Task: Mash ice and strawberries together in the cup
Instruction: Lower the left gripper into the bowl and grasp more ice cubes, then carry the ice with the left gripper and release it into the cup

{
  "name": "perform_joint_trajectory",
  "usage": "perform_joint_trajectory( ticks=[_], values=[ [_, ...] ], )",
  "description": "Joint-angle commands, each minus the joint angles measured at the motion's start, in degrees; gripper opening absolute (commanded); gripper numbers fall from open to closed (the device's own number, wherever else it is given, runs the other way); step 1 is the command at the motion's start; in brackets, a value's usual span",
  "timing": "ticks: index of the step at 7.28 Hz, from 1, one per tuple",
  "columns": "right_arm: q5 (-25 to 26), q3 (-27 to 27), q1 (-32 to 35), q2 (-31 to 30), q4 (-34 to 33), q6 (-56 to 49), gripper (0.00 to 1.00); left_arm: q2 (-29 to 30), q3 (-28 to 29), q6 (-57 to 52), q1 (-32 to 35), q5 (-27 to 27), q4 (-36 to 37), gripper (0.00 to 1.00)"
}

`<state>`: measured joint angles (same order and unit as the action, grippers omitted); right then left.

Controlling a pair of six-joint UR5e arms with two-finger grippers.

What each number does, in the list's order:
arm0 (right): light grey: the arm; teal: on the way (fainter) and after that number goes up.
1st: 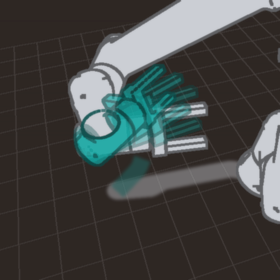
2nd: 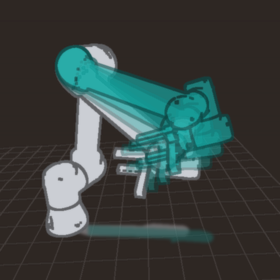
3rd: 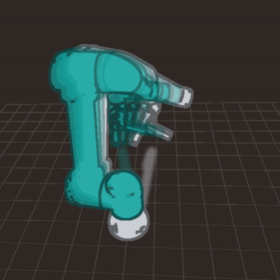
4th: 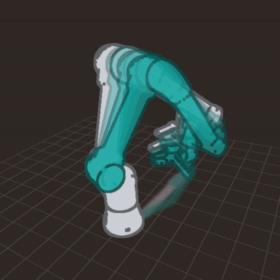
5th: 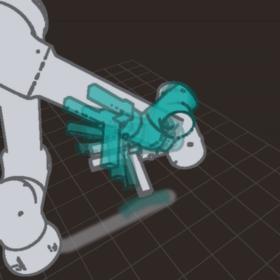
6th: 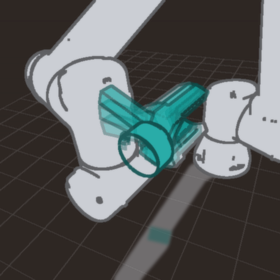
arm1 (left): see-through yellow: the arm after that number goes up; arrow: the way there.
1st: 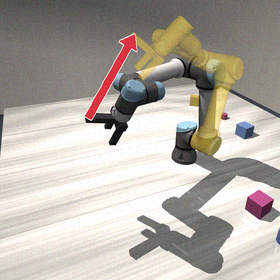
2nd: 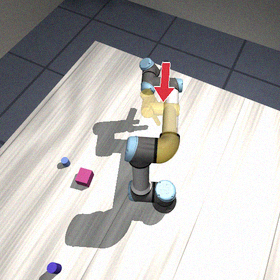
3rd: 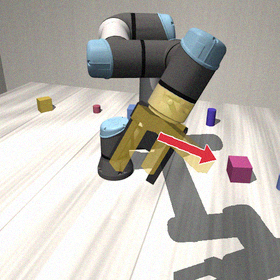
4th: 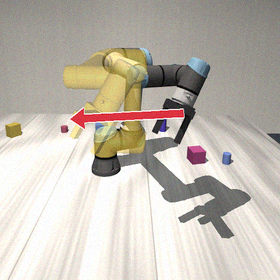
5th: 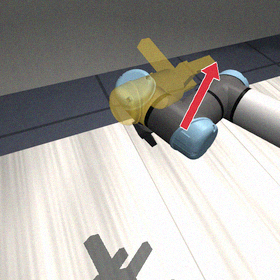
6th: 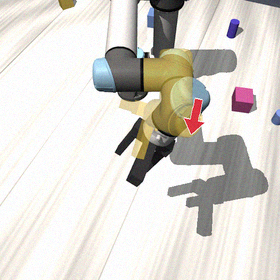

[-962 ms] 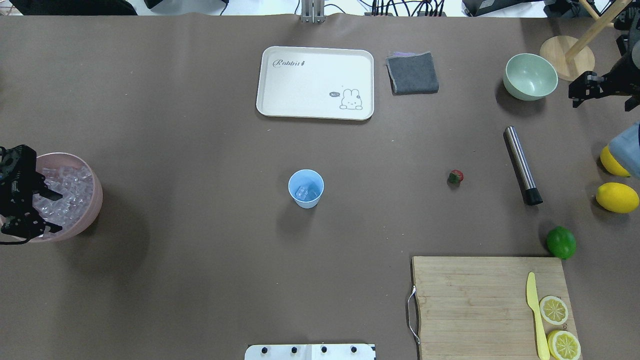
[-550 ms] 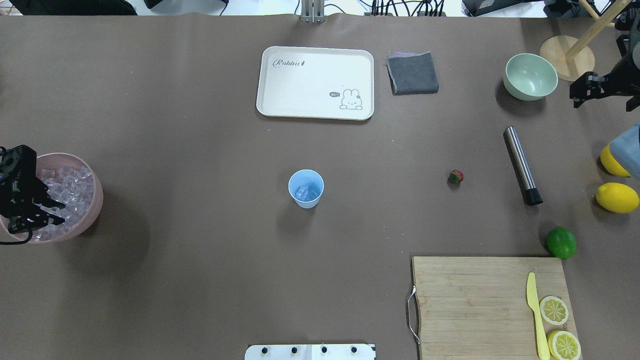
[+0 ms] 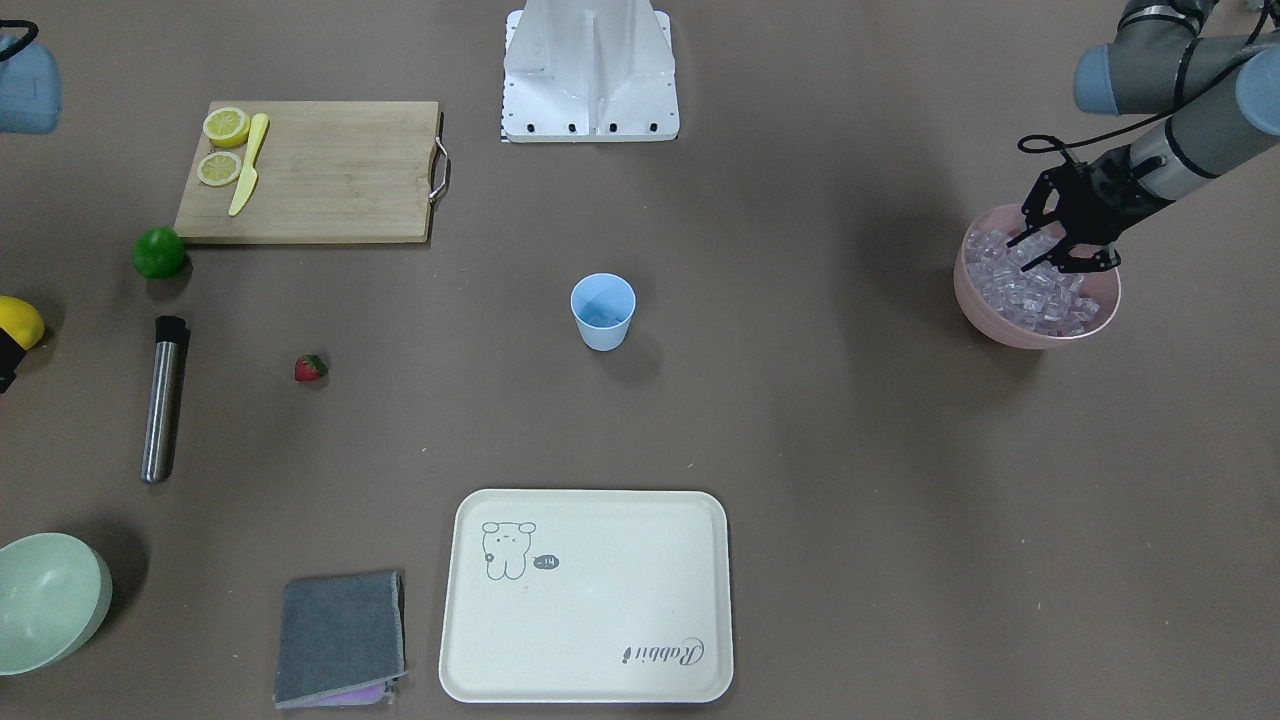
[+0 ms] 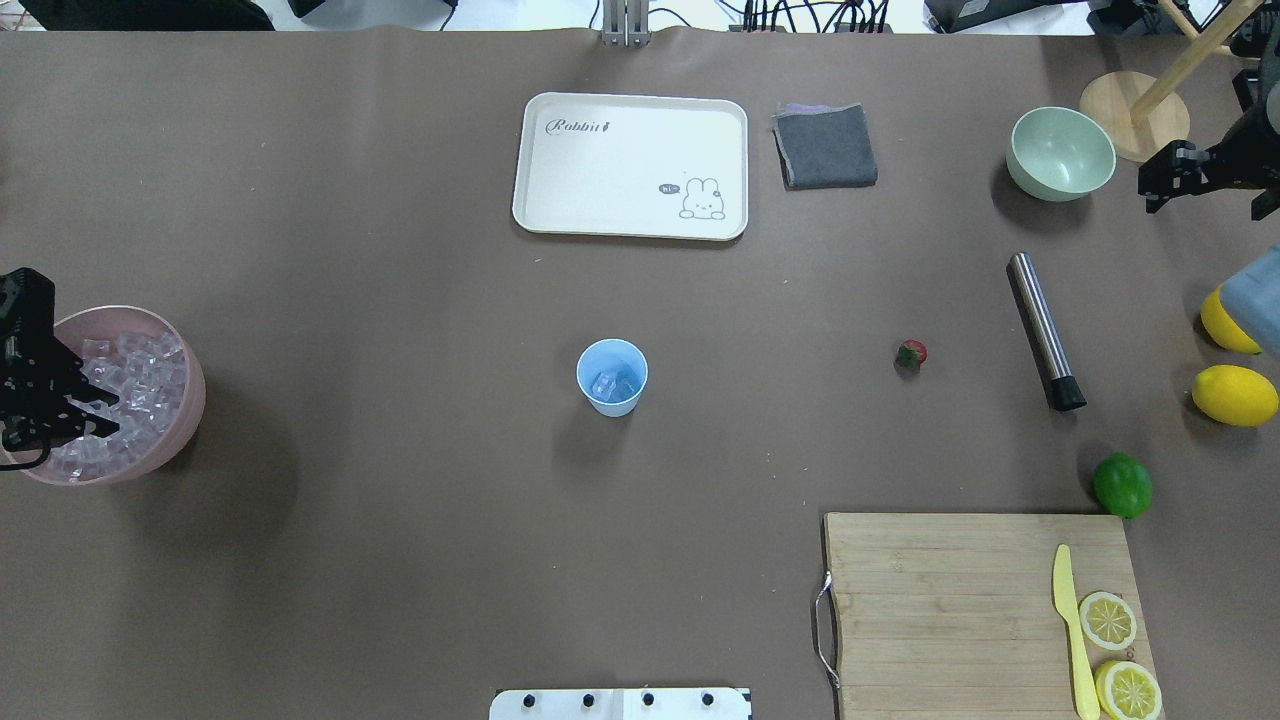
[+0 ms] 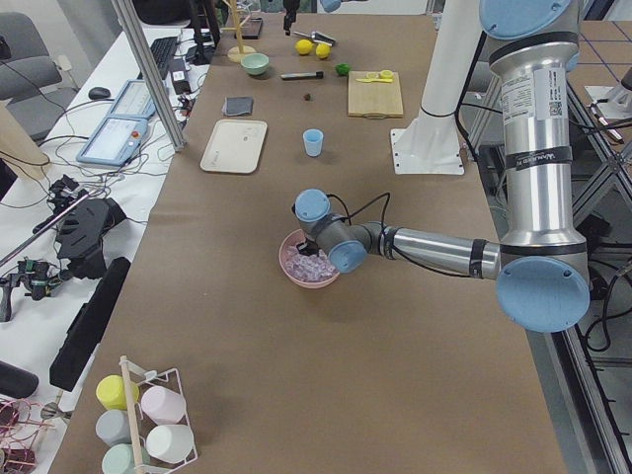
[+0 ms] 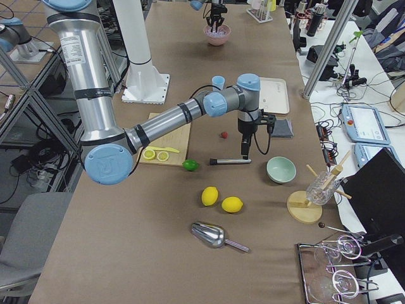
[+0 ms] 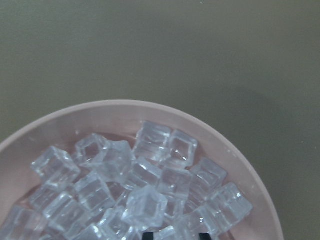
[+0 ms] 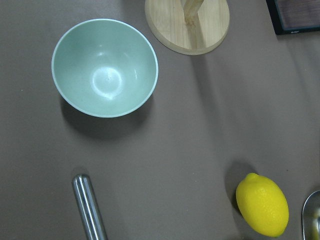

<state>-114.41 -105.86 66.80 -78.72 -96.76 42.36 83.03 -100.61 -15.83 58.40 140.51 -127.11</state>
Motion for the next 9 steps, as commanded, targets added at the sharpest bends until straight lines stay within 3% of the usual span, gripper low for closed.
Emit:
perform_joint_trajectory(
  ticks=[1, 2, 4, 6, 9],
  values=[
    [-0.37, -0.31, 0.00, 0.32, 0.00, 0.00, 1.00, 2.91, -0.02, 0.09, 3.63, 3.70, 3.00, 0.00],
    [-0.46, -0.40, 0.00, 0.41, 0.00, -0.09, 1.00, 5.54, -0.02, 0.96, 4.52, 5.11, 5.10, 0.00],
    [-0.63, -0.40, -0.87, 0.68, 0.17, -0.09, 1.00, 15.18, 0.67, 14.61, 4.44, 5.30, 5.30, 0.00],
    [-1.86, -0.40, -1.32, 1.03, 0.52, -0.09, 1.00, 22.49, 4.44, 20.46, 4.09, 5.21, 5.30, 0.00],
    [-1.78, -0.40, -1.84, 1.29, 0.70, -0.26, 1.00, 30.16, 6.13, 33.45, 1.47, 4.86, 4.86, 0.00]
  ],
)
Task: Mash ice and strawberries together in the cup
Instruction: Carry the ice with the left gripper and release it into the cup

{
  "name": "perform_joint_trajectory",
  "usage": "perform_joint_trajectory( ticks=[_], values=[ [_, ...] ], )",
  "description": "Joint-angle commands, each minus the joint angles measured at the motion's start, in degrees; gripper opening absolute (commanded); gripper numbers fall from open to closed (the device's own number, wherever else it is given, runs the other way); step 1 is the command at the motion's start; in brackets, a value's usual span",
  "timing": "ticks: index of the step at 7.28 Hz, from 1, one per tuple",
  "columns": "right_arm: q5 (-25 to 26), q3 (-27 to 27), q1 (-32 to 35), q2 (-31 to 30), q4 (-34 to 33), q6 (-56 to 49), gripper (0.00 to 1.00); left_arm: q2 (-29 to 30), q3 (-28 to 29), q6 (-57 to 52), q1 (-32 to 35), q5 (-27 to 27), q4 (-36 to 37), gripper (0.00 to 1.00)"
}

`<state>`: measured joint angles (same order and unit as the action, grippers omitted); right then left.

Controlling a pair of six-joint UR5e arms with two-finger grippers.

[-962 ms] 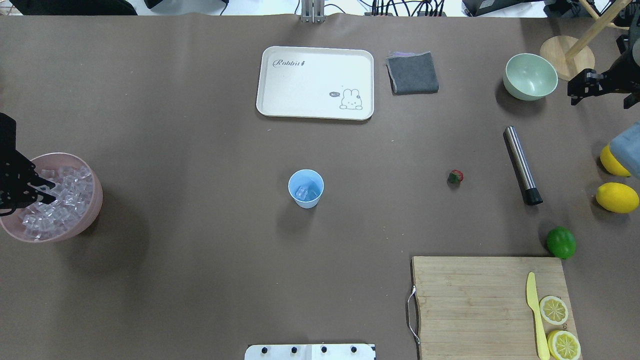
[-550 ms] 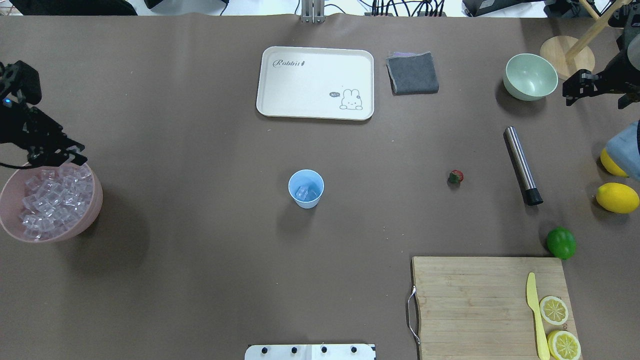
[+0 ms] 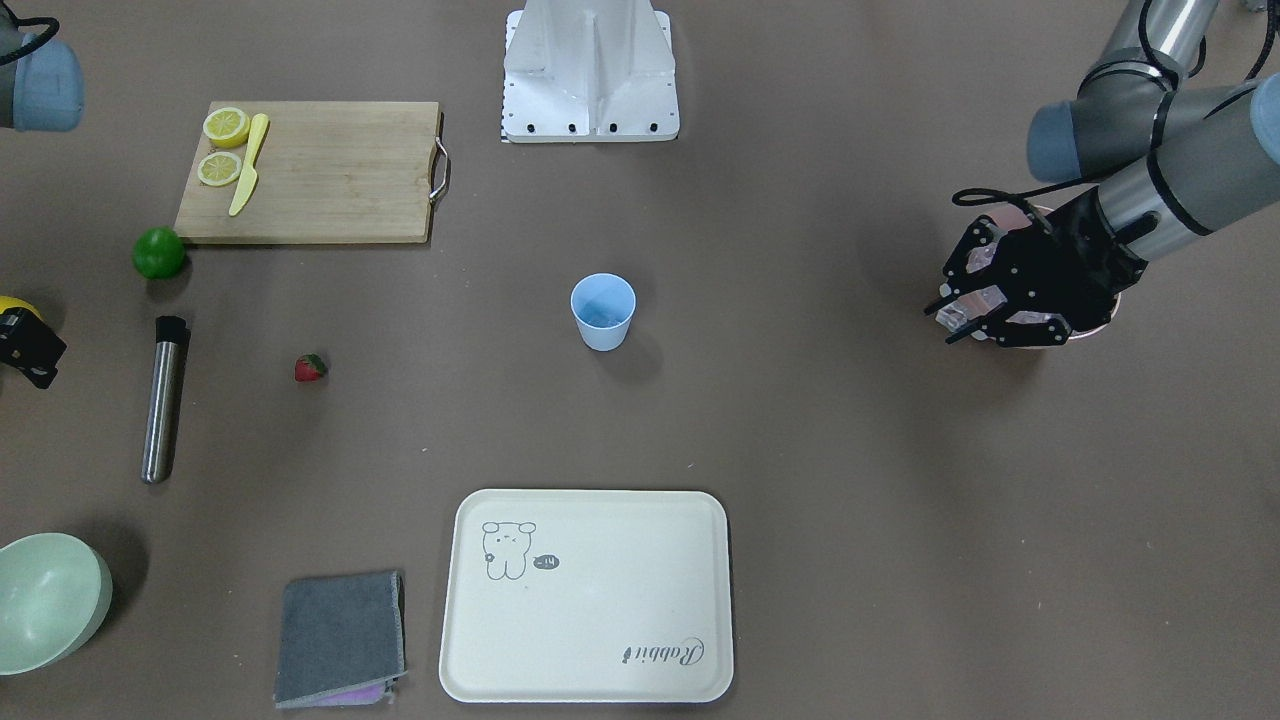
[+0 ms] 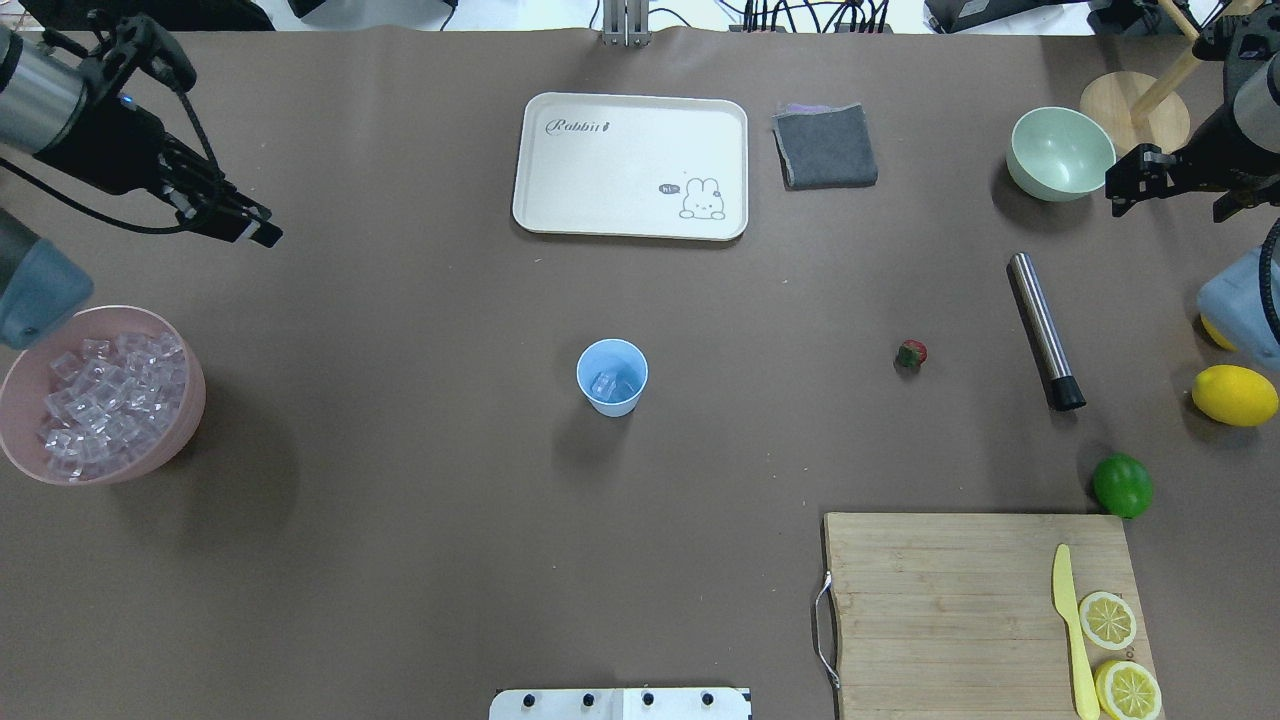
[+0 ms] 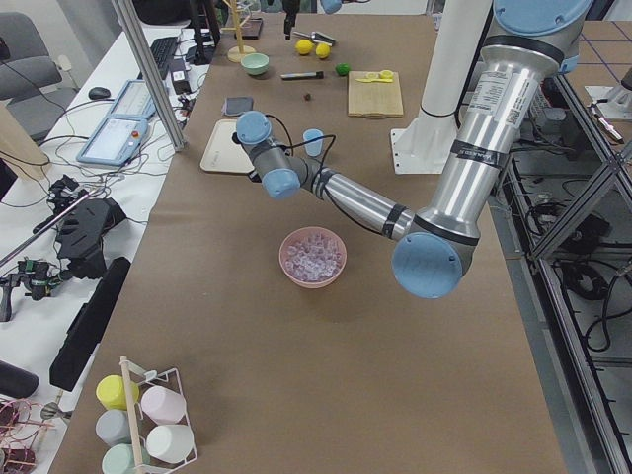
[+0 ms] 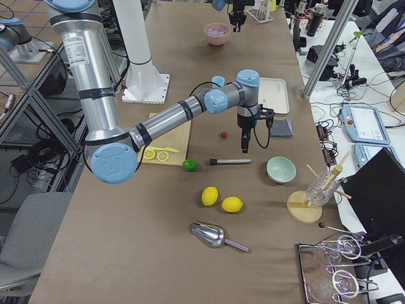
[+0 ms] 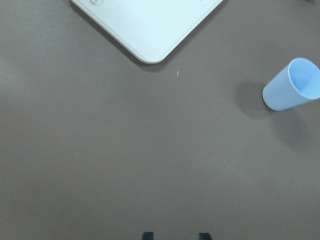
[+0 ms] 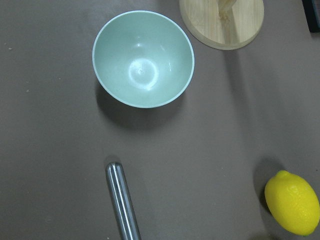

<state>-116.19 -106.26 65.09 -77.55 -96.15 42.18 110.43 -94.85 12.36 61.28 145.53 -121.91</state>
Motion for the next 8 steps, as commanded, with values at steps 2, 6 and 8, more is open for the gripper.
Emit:
perform_joint_trajectory(
  ticks=[2, 6, 8],
  values=[
    [0.09, 0.09, -0.40, 0.47, 0.09, -0.08, 1.00, 5.83, 0.11, 10.73, -3.61, -1.11, -0.52, 0.00],
    [0.53, 0.09, -0.66, 0.38, 0.09, 0.01, 1.00, 13.83, 0.02, 24.96, -17.39, -17.26, -1.22, 0.00],
    [0.53, 0.09, -0.75, 0.47, 0.09, 0.01, 1.00, 14.99, 0.19, 27.00, -22.40, -23.76, -2.70, 0.00]
  ],
)
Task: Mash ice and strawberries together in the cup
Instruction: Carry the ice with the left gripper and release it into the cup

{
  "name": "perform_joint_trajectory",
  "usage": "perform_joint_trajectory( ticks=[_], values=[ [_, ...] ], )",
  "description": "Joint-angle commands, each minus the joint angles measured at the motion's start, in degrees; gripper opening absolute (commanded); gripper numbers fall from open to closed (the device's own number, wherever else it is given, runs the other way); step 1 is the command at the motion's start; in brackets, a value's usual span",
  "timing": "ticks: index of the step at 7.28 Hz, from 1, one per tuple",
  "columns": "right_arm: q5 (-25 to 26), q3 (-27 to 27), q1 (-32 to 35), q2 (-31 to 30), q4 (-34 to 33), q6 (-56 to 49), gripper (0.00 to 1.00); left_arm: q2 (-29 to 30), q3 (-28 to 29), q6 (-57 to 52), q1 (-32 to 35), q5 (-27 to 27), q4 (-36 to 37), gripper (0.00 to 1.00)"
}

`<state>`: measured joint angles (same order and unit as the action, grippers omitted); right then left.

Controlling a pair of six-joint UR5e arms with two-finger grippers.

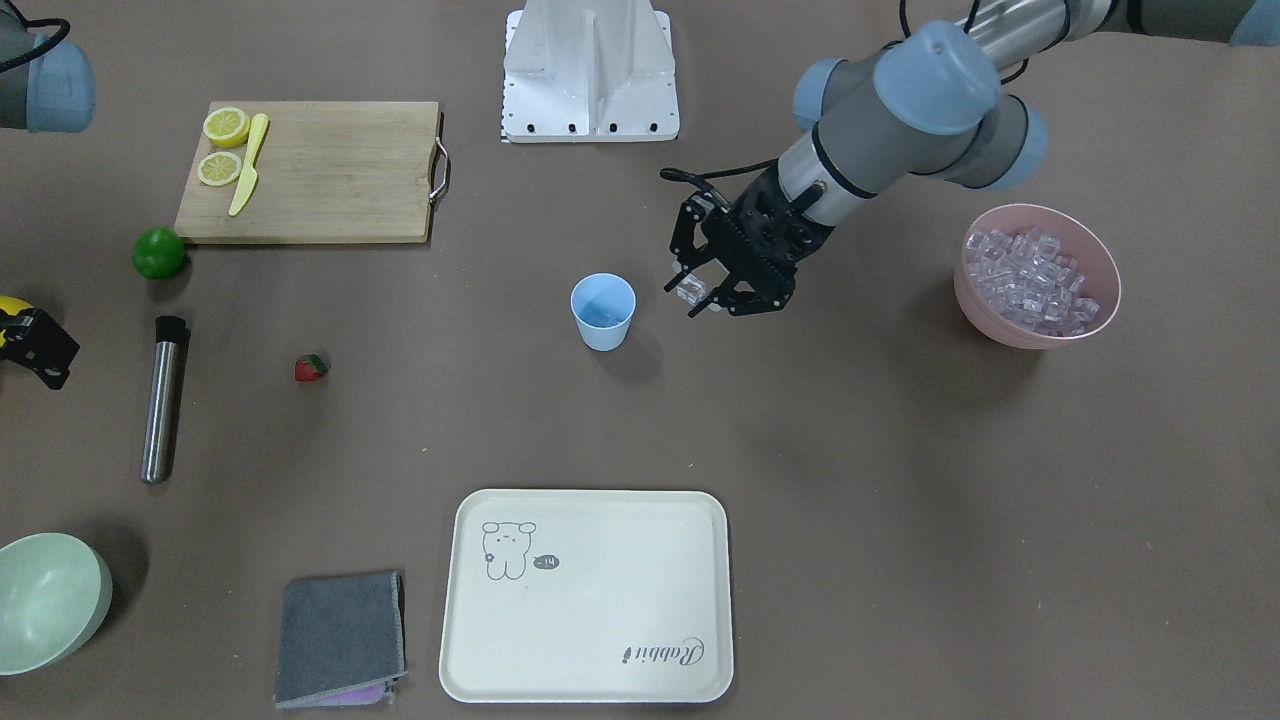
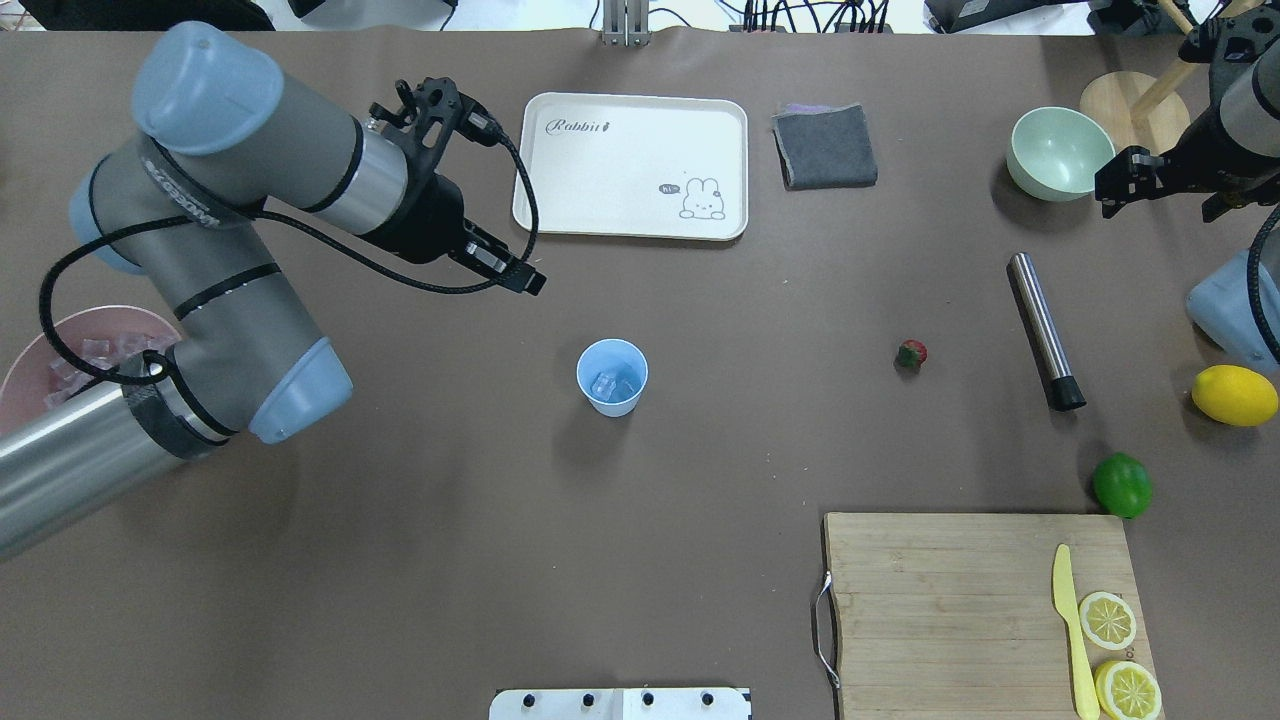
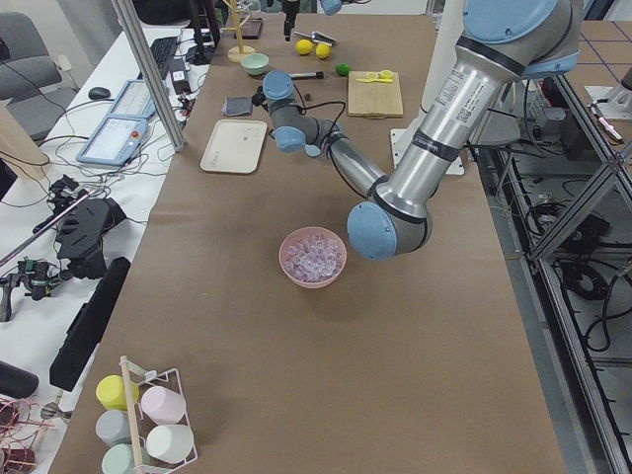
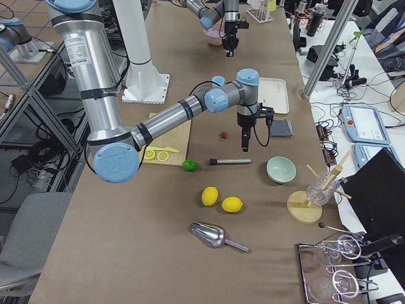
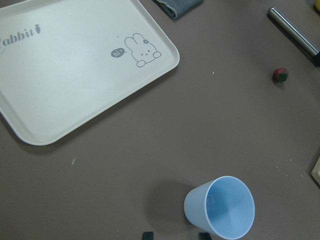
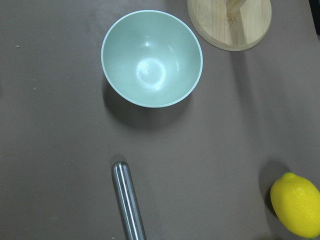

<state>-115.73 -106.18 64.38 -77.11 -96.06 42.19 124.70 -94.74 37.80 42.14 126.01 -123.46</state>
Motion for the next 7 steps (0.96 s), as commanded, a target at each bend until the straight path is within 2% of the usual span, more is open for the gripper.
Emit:
perform_joint_trajectory(
  ticks=[1, 4, 7],
  values=[
    [0.15, 0.09, -0.05, -0.05, 0.00, -0.17, 1.00, 2.46, 1.30, 2.45, -6.25, -8.72, -1.96, 0.00],
    [0.24, 0.01, 0.04, -0.32, 0.00, 0.00, 1.00, 3.44, 3.24, 2.63, -9.36, -13.85, -2.75, 0.00],
    [0.24, -0.08, -0.05, -0.58, 0.00, 0.09, 1.00, 3.71, 7.28, 1.76, -9.62, -13.95, -7.04, 0.00]
  ],
)
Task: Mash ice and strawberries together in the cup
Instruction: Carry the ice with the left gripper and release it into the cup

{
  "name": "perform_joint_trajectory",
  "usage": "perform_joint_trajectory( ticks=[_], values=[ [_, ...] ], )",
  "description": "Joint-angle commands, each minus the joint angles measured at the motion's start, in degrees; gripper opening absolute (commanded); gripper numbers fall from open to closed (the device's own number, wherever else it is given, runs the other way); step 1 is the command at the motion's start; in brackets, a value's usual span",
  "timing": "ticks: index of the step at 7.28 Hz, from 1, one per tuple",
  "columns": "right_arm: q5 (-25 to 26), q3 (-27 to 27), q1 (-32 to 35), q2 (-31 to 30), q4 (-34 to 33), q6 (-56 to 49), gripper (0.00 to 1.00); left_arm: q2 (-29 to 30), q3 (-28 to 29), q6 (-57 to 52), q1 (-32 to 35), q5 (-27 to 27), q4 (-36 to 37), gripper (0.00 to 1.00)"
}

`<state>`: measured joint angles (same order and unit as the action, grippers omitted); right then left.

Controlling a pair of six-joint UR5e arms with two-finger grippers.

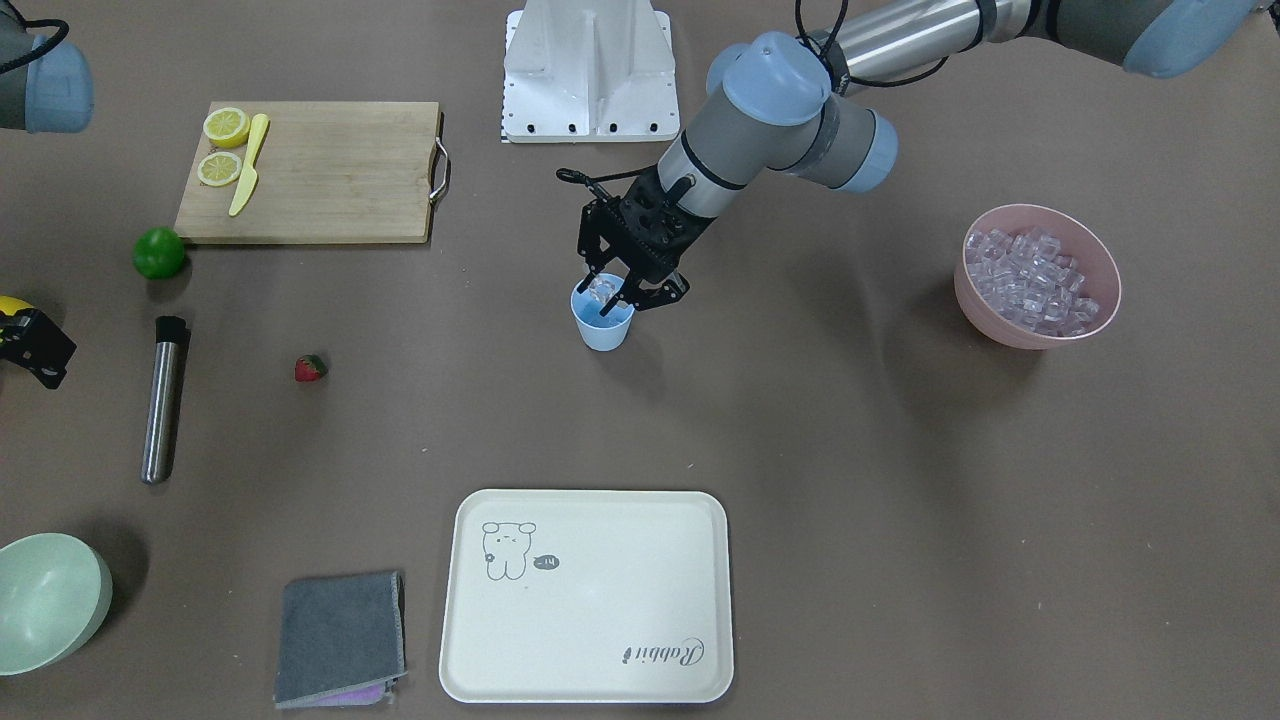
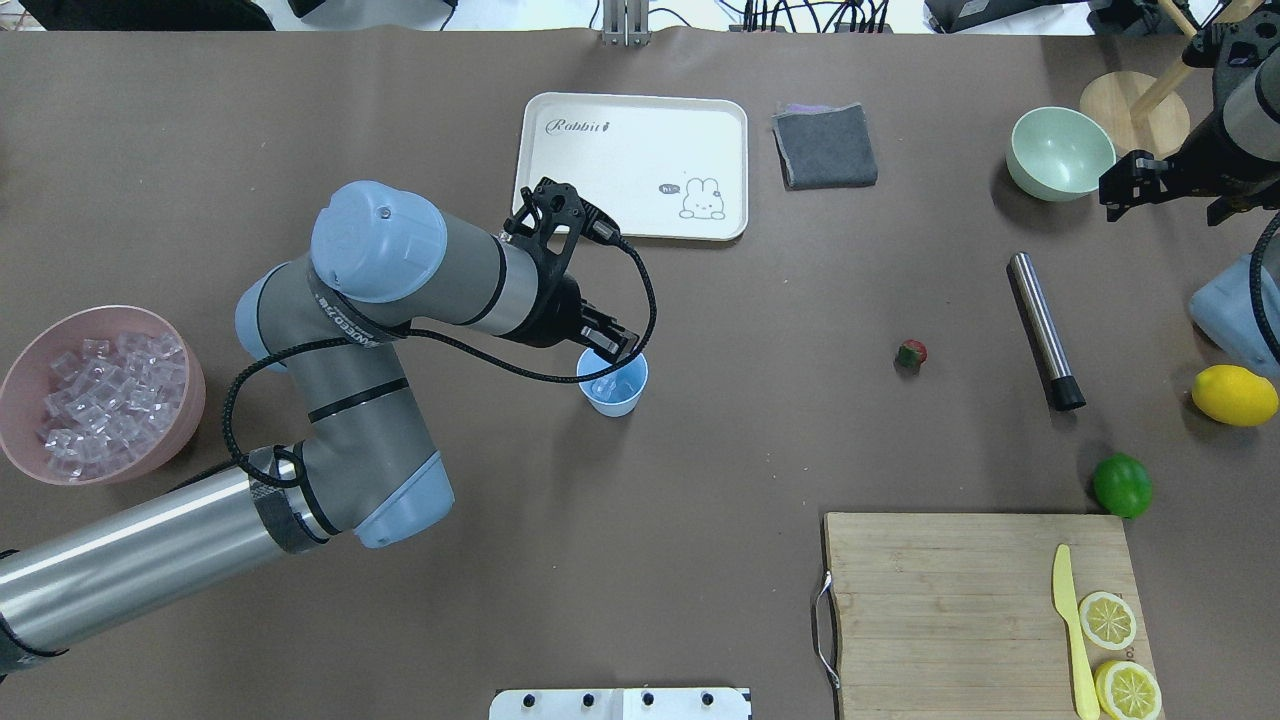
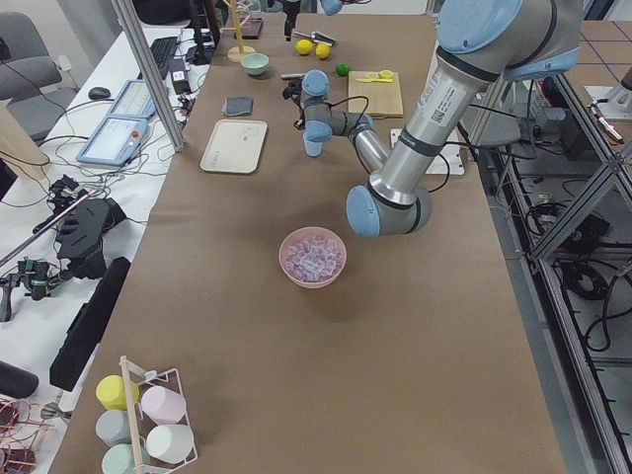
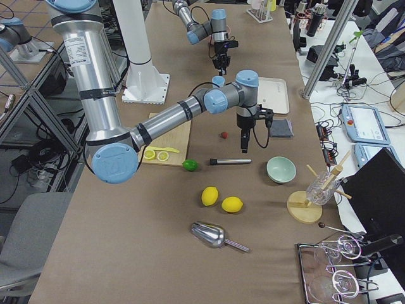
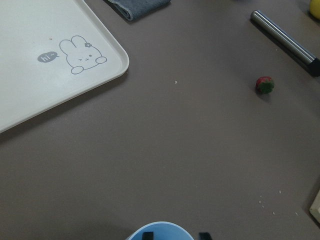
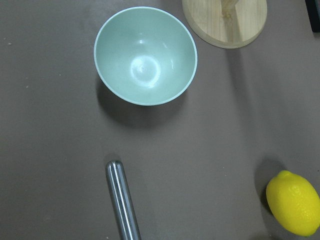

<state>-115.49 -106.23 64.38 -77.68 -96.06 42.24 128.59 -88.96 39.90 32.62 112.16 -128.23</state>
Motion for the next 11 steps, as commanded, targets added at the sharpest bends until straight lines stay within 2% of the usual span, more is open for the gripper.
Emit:
perform_joint_trajectory(
  ticks=[1, 2, 3, 4, 5, 6, 9, 11],
  values=[
    [0.00, -0.12, -0.04, -0.01, 0.00, 0.03, 1.00, -0.35, 1.60, -0.26, -0.28, -0.10, -2.46, 0.00],
    [0.00, -0.73, -0.04, 0.08, 0.00, 0.03, 1.00, -0.35, 1.43, -0.09, -0.71, -0.10, -2.46, 0.00],
    [0.00, -0.82, -0.04, 0.08, 0.00, 0.03, 1.00, -0.61, 1.34, -0.35, -0.72, -0.01, -2.46, 0.29],
    [0.00, -0.83, -0.04, -0.01, 0.00, 0.03, 1.00, -1.31, 0.73, -0.35, -0.81, -0.01, -2.72, 0.40],
    [0.00, -0.83, -0.04, -0.01, 0.00, 0.03, 1.00, -2.02, 0.03, -0.35, -0.81, -0.10, -2.81, 0.90],
    [-0.09, -0.83, -0.04, 0.08, 0.00, 0.03, 1.00, -2.11, -1.03, 0.17, -0.81, -0.10, -2.72, 0.96],
    [-0.18, -0.83, -0.04, 0.43, 0.00, -0.05, 1.00, -5.79, -5.85, 0.70, -0.72, -0.01, -2.55, 0.97],
    [-0.61, -0.91, -0.21, 0.51, 0.00, 0.03, 1.00, -8.51, -6.49, 0.01, 3.30, 0.78, -1.94, 0.97]
  ],
)
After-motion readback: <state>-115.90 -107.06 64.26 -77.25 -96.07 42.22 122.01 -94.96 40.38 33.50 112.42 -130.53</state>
